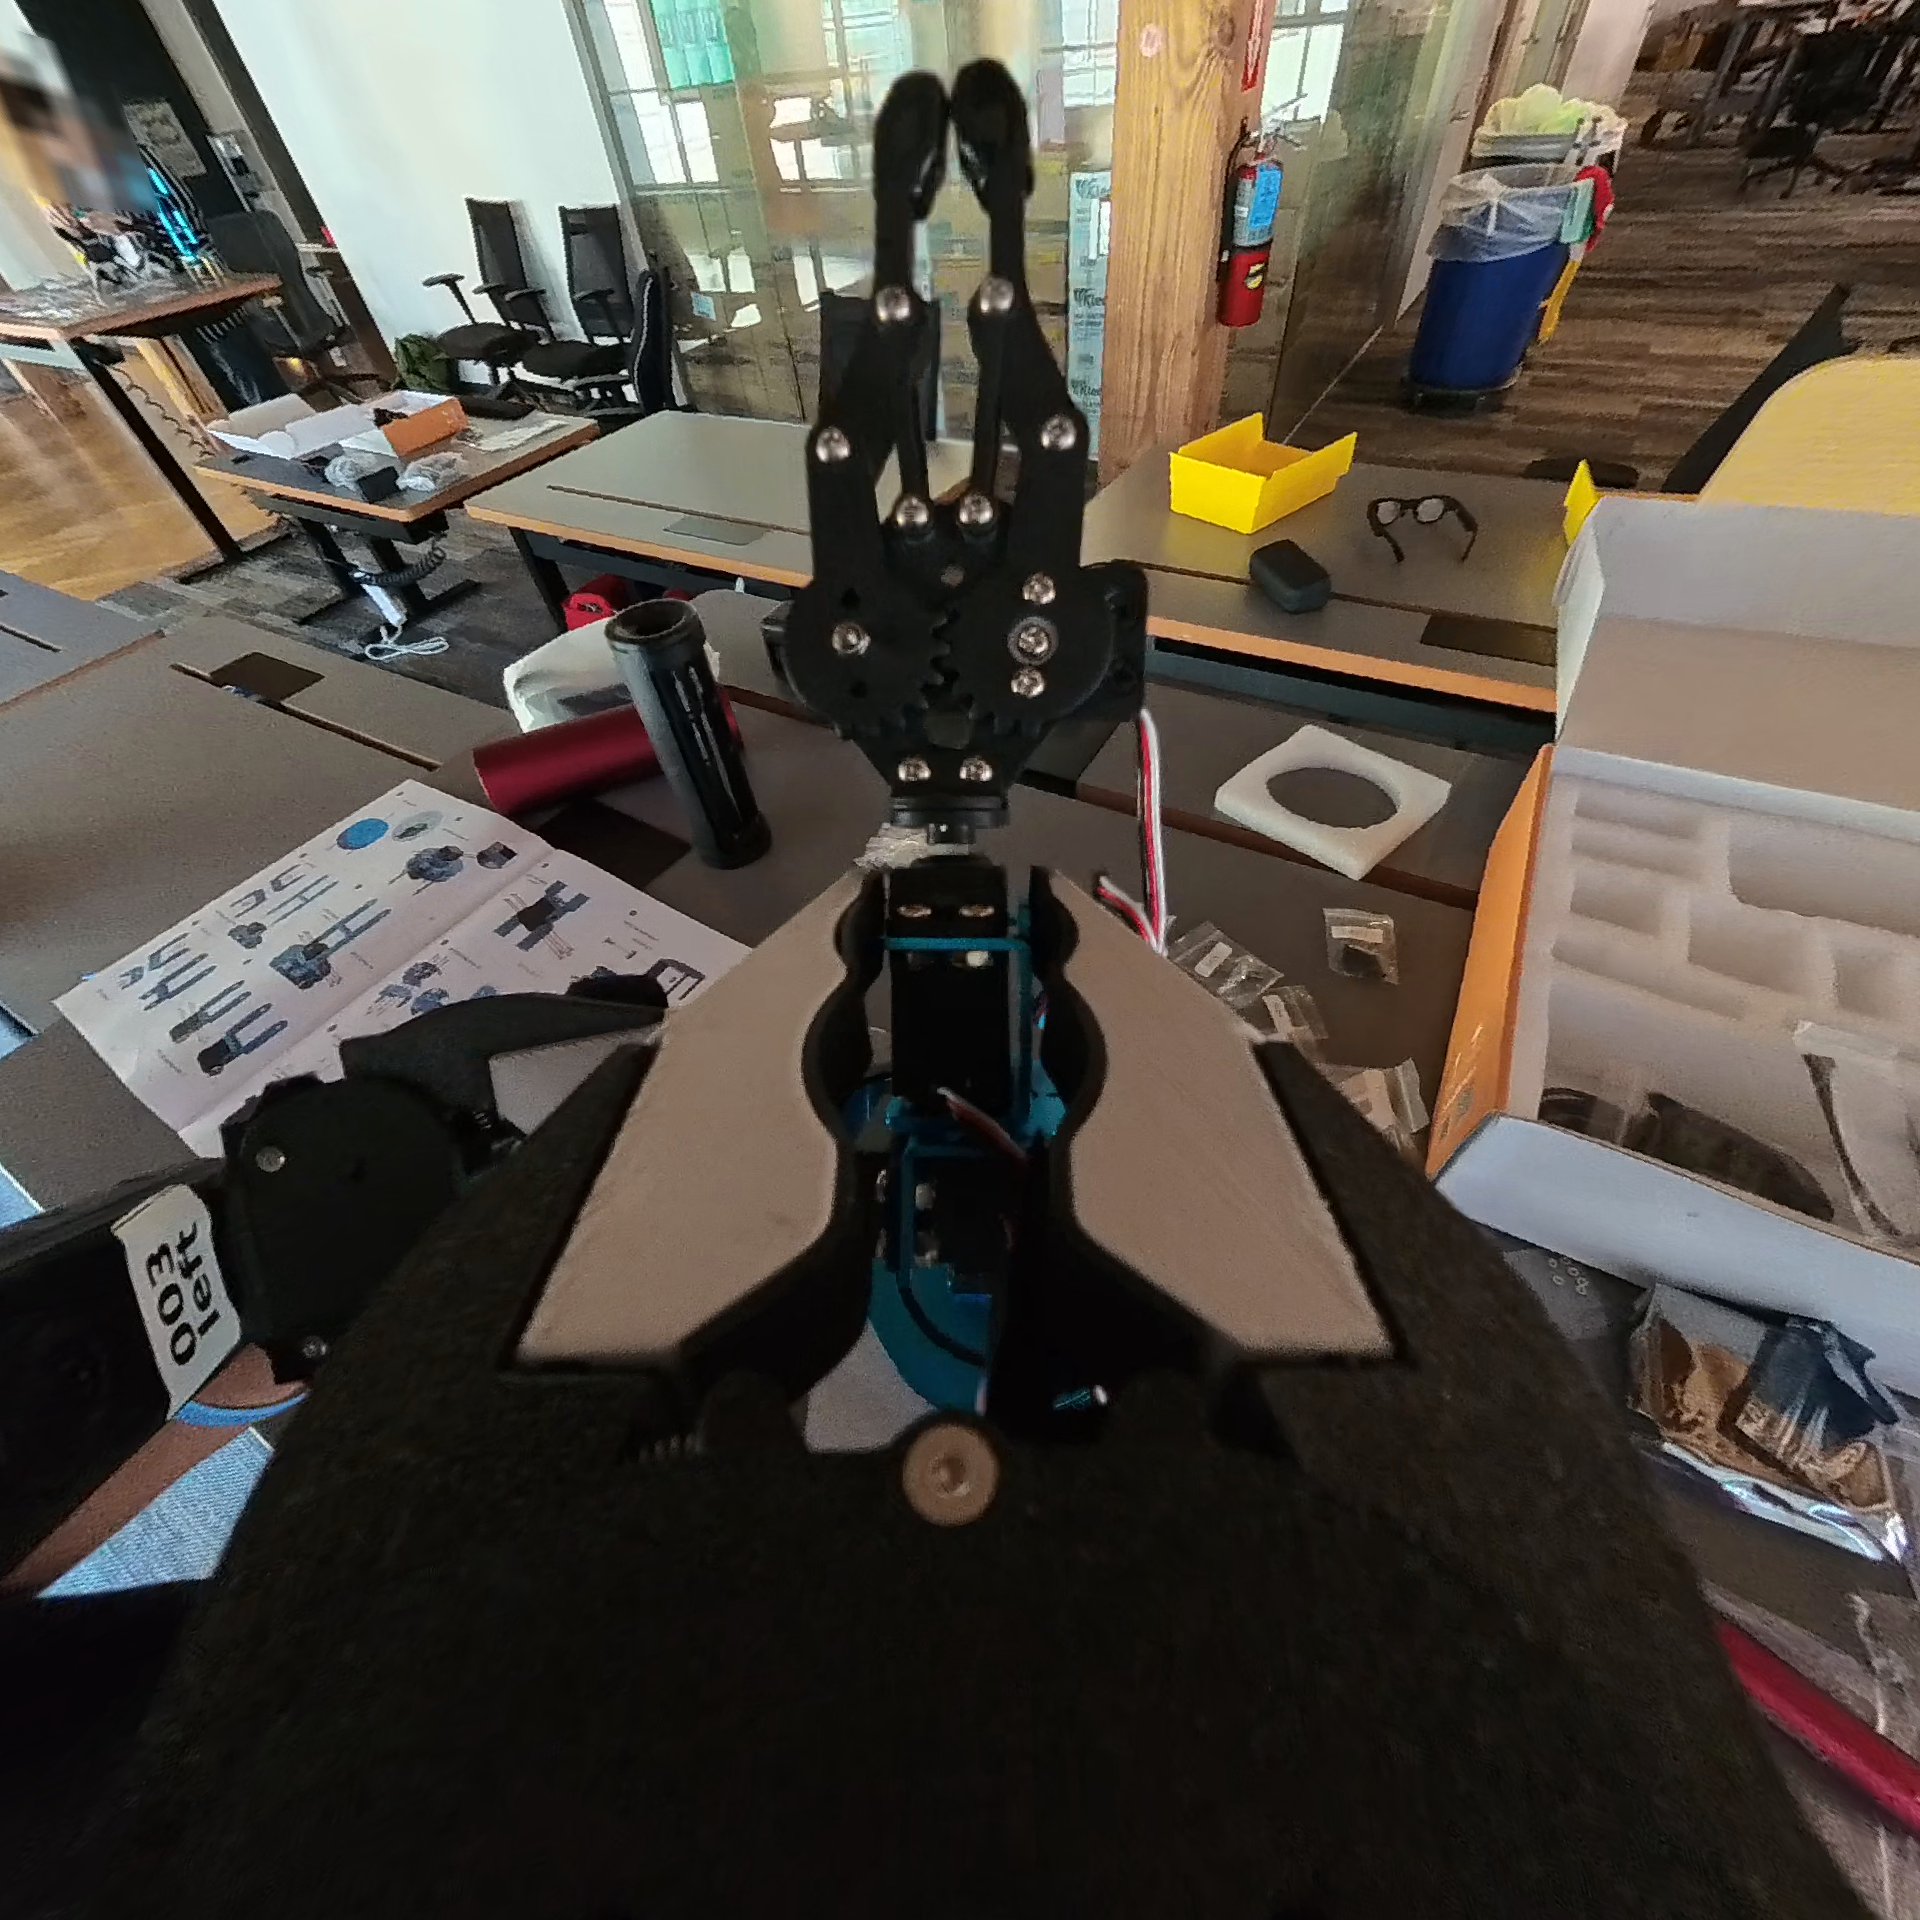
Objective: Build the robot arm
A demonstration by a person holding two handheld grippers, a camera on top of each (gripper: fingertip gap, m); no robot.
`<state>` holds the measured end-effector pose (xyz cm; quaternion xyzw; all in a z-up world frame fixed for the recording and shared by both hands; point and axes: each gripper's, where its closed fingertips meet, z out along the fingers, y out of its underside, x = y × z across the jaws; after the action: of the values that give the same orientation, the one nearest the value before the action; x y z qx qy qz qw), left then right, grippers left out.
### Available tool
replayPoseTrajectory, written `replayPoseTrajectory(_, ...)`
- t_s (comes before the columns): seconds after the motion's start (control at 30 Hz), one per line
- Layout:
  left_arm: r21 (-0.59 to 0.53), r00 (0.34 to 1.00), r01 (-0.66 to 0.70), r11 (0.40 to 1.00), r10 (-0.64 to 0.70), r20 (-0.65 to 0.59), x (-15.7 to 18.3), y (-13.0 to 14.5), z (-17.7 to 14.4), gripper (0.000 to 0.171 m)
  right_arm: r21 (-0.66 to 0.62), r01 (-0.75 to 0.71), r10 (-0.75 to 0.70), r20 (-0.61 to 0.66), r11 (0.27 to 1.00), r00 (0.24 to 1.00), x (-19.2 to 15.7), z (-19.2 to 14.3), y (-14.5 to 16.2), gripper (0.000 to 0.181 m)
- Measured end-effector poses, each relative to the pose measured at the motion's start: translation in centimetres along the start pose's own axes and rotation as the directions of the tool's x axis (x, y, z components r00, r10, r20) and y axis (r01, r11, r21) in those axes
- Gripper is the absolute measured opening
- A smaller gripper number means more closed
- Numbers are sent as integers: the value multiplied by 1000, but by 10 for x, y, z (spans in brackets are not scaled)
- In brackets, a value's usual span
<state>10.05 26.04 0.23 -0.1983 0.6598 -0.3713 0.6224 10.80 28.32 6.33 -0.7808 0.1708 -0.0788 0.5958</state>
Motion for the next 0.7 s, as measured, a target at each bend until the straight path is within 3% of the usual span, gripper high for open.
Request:
replayPoseTrajectory(0.23, 11, 997, 75, 997, -75, -20, 7, -5, -3, 28, 25, -5, 5, -18, 1000, 1000, -1, -9, 3, 26)
replayPoseTrajectory(0.3, -8, 982, 183, 983, -183, -47, 9, -1, -6, 31, 19, 0, 0, -12, 1000, 1000, -4, -8, 3, 26)
replayPoseTrajectory(0.37, -40, 935, 347, 937, -349, -69, 9, 15, -12, 57, 19, 6, -5, -33, 1000, 999, -2, -8, 2, 26)
replayPoseTrajectory(0.4, -69, 898, 428, 901, -432, -79, 11, 29, -14, 62, 23, 4, -3, -38, 1000, 999, -1, -9, 2, 26)
replayPoseTrajectory(0.53, -157, 740, 630, 760, -650, -173, 28, 68, -3, 42, 13, -27, 27, -27, 1000, 999, 2, -9, 2, 27)
replayPoseTrajectory(0.63, -150, 762, 582, 799, -600, -244, 35, 66, 4, 27, 20, -51, 51, 0, 999, 999, 0, -9, -1, 29)
replayPoseTrajectory(0.7, -155, 784, 548, 822, -570, -245, 34, 68, 5, 27, 96, -51, 48, 38, 994, 998, -5, -17, -13, 44)
